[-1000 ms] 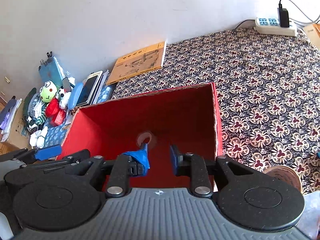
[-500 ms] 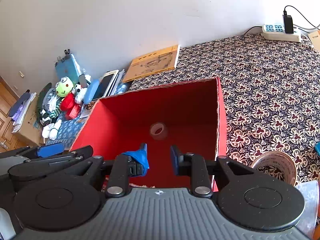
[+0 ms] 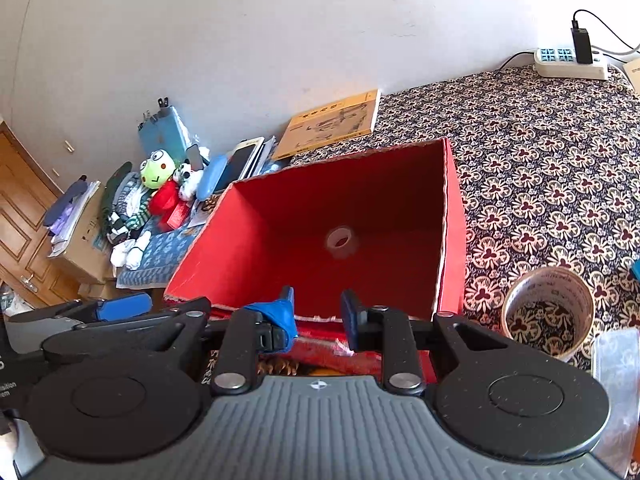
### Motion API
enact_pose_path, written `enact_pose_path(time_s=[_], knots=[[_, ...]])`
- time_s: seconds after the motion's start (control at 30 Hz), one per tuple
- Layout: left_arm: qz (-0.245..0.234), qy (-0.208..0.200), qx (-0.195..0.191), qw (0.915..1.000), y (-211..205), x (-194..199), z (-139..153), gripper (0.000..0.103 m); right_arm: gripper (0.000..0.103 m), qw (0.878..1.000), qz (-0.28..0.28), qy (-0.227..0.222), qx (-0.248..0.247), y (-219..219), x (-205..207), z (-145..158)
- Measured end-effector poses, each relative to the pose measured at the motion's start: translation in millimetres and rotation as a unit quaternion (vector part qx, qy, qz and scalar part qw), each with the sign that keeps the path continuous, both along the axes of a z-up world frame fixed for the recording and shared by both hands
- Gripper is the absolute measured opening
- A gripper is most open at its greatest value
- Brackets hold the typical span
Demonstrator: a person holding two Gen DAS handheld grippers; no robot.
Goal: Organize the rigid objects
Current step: 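Withdraw the right gripper from the box toward the yellow tape measure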
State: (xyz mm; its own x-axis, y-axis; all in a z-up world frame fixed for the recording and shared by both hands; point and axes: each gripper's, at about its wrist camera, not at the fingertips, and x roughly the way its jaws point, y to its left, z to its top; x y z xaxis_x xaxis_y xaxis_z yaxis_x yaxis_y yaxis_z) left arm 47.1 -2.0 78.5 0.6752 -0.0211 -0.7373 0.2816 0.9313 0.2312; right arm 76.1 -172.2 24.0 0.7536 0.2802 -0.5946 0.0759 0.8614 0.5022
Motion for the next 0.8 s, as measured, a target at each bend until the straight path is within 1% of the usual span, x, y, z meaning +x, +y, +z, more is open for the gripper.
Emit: enact_pose_path(time_s=[0.33, 0.63, 0.8], knots=[[0.009, 0.019, 0.001, 0.9998, 2, -21, -12, 0.063, 0.008, 1.0, 0.019, 0.007, 0.01, 5, -17, -10], [0.009, 0.051, 0.006, 0.9986, 4, -34, -36, 0.063, 0.008, 0.999, 0.022, 0.032, 0.024, 10, -26, -30], [0.011, 0.067, 0.012, 0.9976, 4, -35, -47, 0.063, 0.011, 0.998, 0.023, 0.051, 0.034, 12, -27, -43]])
